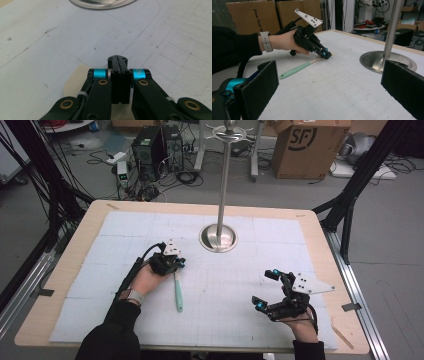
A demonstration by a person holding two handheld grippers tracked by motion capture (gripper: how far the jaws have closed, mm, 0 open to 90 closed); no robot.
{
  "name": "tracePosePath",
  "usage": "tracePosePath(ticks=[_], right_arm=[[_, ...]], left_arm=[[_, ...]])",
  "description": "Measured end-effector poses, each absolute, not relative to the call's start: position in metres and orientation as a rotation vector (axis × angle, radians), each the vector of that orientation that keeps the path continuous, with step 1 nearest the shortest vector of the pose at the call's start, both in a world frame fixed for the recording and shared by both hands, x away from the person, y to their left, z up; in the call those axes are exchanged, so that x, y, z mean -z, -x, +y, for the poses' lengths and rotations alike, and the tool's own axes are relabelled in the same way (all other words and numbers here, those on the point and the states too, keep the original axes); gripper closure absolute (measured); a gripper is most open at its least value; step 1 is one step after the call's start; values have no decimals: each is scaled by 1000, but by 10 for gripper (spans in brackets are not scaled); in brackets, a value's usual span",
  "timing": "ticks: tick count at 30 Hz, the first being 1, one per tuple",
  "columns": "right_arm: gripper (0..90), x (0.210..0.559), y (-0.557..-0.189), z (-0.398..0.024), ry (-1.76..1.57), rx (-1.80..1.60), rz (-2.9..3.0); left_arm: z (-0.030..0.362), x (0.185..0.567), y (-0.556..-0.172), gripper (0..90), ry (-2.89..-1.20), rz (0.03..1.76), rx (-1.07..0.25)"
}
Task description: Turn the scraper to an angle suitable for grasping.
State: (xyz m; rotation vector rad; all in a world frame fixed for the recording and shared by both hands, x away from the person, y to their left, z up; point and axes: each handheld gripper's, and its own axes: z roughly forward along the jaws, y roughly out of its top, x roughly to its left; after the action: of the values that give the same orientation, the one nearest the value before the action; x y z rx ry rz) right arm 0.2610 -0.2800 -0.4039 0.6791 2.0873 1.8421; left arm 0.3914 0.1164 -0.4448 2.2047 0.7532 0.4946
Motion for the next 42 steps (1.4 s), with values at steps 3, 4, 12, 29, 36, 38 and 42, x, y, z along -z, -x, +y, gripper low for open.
tracePosePath(ticks=[3, 4, 12, 29, 36, 38, 42], right_arm=[[2, 404, -260, -280, -680, -1844, 2101], [2, 405, -260, -280, -683, -1842, 2099], [2, 405, -260, -280, -678, -1837, 2101], [2, 406, -265, -273, -676, -1823, 2123], [2, 407, -267, -271, -672, -1820, 2139], [2, 407, -267, -270, -666, -1821, 2139], [2, 407, -267, -270, -665, -1819, 2140]], left_arm=[[118, 442, -388, 900, -2231, 768, -514], [120, 441, -386, 900, -2246, 769, -523], [138, 437, -373, 900, -2307, 763, -528], [159, 432, -331, 900, -2295, 681, -476], [164, 438, -327, 900, -2291, 713, -449], [168, 437, -323, 900, -2300, 712, -457], [177, 437, -311, 900, -2310, 707, -478]])
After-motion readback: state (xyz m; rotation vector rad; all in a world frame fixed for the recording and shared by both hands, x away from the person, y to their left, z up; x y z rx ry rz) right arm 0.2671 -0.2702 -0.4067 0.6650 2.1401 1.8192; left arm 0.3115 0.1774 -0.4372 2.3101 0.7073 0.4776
